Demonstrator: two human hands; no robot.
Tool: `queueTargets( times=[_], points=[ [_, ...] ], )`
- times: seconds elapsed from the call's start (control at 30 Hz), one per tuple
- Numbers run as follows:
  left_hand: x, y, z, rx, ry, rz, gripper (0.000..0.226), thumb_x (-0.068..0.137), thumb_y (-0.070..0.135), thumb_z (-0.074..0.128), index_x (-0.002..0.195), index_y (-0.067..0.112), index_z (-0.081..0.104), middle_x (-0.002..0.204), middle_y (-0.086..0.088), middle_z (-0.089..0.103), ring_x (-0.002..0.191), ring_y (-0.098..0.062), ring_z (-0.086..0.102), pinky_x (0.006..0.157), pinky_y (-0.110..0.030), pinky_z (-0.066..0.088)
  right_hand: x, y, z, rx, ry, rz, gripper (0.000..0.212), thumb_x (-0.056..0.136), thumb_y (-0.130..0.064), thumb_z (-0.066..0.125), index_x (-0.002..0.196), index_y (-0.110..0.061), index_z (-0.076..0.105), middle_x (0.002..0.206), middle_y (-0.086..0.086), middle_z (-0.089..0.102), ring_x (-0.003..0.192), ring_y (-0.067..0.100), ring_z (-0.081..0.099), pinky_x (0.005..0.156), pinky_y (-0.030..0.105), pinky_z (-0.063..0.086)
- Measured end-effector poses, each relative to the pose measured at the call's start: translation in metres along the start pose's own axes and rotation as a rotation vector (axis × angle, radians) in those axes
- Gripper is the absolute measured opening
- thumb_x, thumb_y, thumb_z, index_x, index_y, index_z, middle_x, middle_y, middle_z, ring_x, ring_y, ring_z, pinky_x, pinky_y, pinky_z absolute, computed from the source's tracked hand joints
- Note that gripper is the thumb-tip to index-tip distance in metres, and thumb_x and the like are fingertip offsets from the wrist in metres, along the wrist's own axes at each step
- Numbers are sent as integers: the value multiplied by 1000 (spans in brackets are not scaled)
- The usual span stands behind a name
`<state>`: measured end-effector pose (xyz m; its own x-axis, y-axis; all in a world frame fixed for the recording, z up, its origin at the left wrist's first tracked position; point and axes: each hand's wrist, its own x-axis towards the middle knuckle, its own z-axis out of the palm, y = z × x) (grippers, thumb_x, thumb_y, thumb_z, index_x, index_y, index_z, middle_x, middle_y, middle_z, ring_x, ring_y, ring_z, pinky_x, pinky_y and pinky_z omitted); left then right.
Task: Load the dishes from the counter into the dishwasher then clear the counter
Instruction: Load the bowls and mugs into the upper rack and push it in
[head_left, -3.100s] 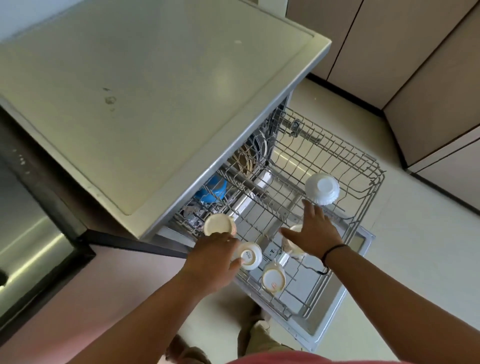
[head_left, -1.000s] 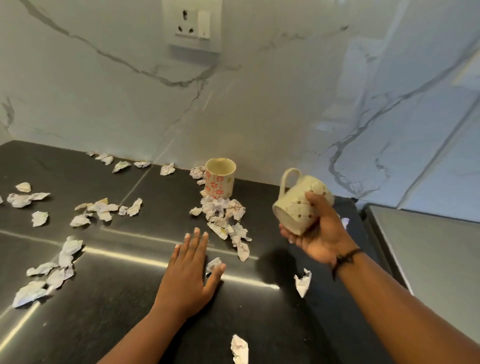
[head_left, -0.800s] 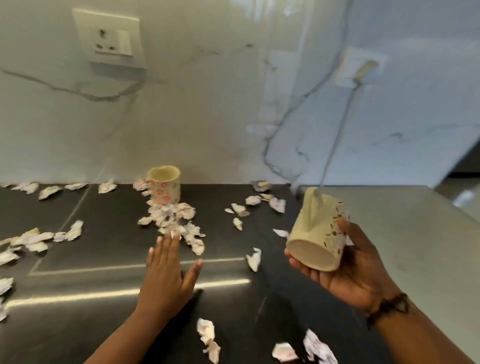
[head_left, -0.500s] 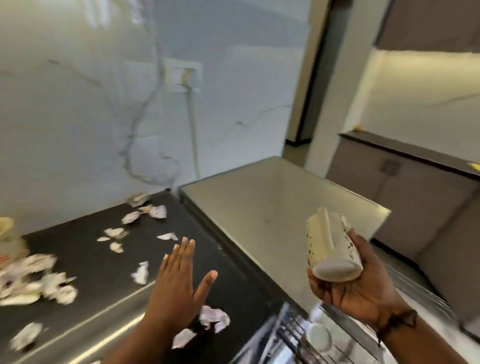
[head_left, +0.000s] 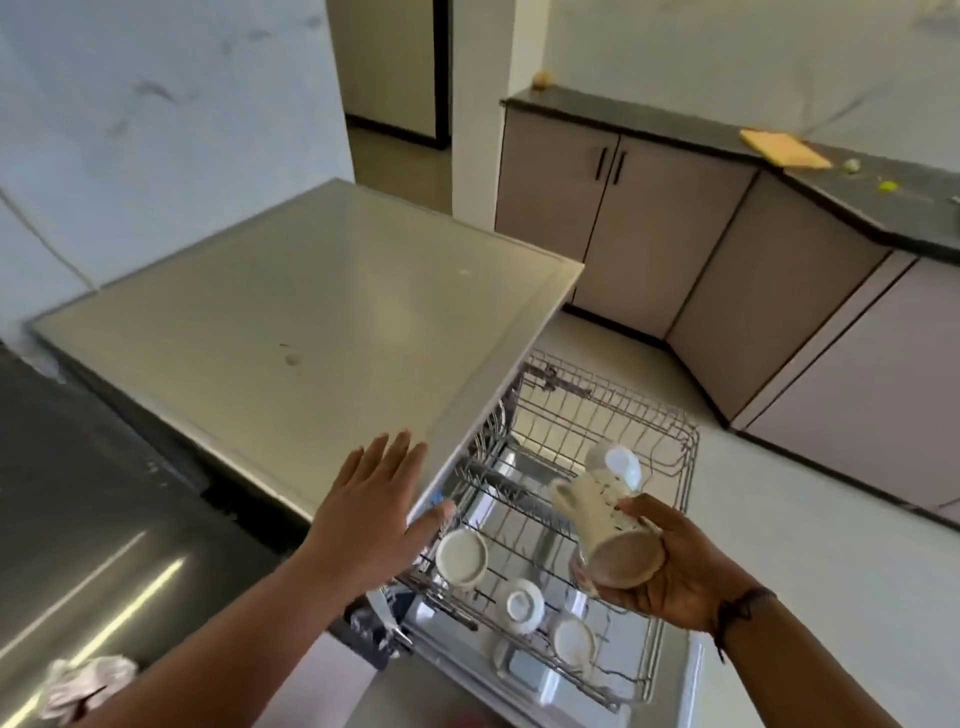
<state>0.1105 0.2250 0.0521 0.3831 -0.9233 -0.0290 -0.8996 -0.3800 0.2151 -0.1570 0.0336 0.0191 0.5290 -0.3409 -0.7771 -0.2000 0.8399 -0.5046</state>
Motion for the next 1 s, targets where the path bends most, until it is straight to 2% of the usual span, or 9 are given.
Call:
queueTargets(
  times=[0.07, 0.17, 0.2, 0.3, 0.37, 0.43, 0.63, 0.83, 1.0],
  points=[
    [28, 8, 13, 63, -34, -5, 86, 86, 73, 15, 153, 20, 4, 161, -5, -2, 147, -24, -4, 116, -35, -6, 25, -10, -11, -110, 23, 105, 82, 62, -36, 84, 130, -11, 45, 118, 29, 61, 112, 43, 58, 99, 56, 43],
    [58, 11, 28, 163, -86, -38, 95, 78, 75, 4, 152, 16, -4, 160, -10, -5, 147, -28, -5, 115, -38, -6, 70, -26, -13, -212, 61, 234, 52, 82, -42, 65, 116, -8, 48, 87, 21, 67, 80, 34, 61, 73, 45, 50],
    [67, 11, 31, 181, -95, -53, 95, 79, 74, 8, 152, 14, -6, 160, -11, -6, 147, -30, -5, 115, -39, -7, 87, -31, -12, -229, 55, 271, 50, 85, -46, 61, 114, -7, 48, 83, 20, 66, 76, 33, 59, 68, 43, 49],
    [79, 13, 38, 217, -67, -72, 86, 89, 60, 35, 152, 10, 6, 159, -16, 7, 146, -36, 8, 114, -43, 1, 137, -37, -2, -315, 3, 347, 61, 80, -52, 62, 116, -6, 46, 93, 20, 61, 75, 35, 59, 61, 42, 48],
    [81, 14, 41, 243, -56, -92, 80, 86, 53, 37, 150, 8, 18, 156, -17, 22, 143, -38, 21, 114, -48, 13, 166, -39, 3, -361, 21, 390, 64, 76, -52, 66, 120, -9, 47, 105, 19, 61, 83, 35, 63, 68, 44, 55],
    [81, 13, 43, 221, -50, -115, 79, 83, 50, 36, 150, 10, 22, 155, -15, 25, 142, -37, 24, 114, -49, 19, 185, -41, 12, -410, 38, 418, 61, 79, -53, 63, 121, -11, 50, 109, 18, 65, 83, 33, 65, 70, 44, 59],
    [79, 15, 43, 184, -33, -150, 80, 84, 51, 39, 152, 19, 12, 159, -5, 16, 147, -28, 11, 118, -44, 12, 215, -40, 9, -515, 105, 495, 71, 69, -56, 68, 122, -12, 53, 112, 17, 69, 94, 34, 69, 66, 42, 59],
    [79, 16, 42, 177, -29, -156, 79, 84, 50, 39, 152, 18, 14, 159, -5, 17, 147, -26, 12, 118, -43, 12, 234, -43, 1, -538, 130, 552, 69, 72, -58, 64, 123, -11, 55, 110, 15, 70, 61, 34, 68, 46, 34, 57],
    [79, 15, 41, 153, -18, -165, 79, 84, 51, 39, 152, 20, 14, 159, -3, 16, 147, -24, 11, 119, -41, 10, 236, -36, 9, -498, 136, 537, 69, 71, -59, 65, 120, -12, 58, 113, 15, 69, 69, 34, 69, 45, 34, 56]
  ],
)
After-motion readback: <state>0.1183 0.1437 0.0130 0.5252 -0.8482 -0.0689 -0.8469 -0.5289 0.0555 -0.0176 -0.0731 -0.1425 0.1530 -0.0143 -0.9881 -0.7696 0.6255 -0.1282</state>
